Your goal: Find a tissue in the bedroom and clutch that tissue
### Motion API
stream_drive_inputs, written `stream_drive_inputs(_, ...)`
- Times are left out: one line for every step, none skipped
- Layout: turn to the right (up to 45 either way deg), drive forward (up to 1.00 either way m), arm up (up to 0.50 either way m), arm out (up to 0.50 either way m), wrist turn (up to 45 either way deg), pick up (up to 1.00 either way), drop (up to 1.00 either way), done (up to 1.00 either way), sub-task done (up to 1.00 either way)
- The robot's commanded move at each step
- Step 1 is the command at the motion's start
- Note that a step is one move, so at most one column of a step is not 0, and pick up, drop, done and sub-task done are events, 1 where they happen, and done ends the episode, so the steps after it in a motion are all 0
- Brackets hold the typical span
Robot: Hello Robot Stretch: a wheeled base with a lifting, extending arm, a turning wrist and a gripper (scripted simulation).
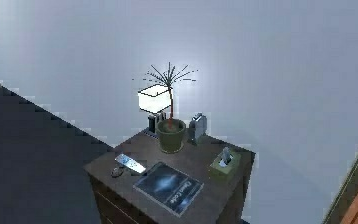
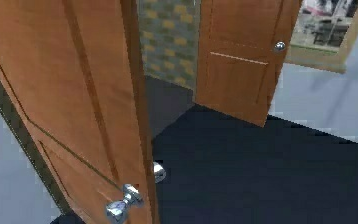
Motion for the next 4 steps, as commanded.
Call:
stream_drive_inputs(-45.0,0.0,0.0,0.0,0.0,0.0,0.0,0.0,0.0)
stream_drive_inputs(-27.0,0.0,0.0,0.0,0.0,0.0,0.0,0.0,0.0)
stream_drive_inputs(0.0,0.0,0.5,0.0,0.0,0.0,0.0,0.0,0.0)
stream_drive_inputs(0.0,0.0,0.26,0.0,0.0,0.0,0.0,0.0,0.0)
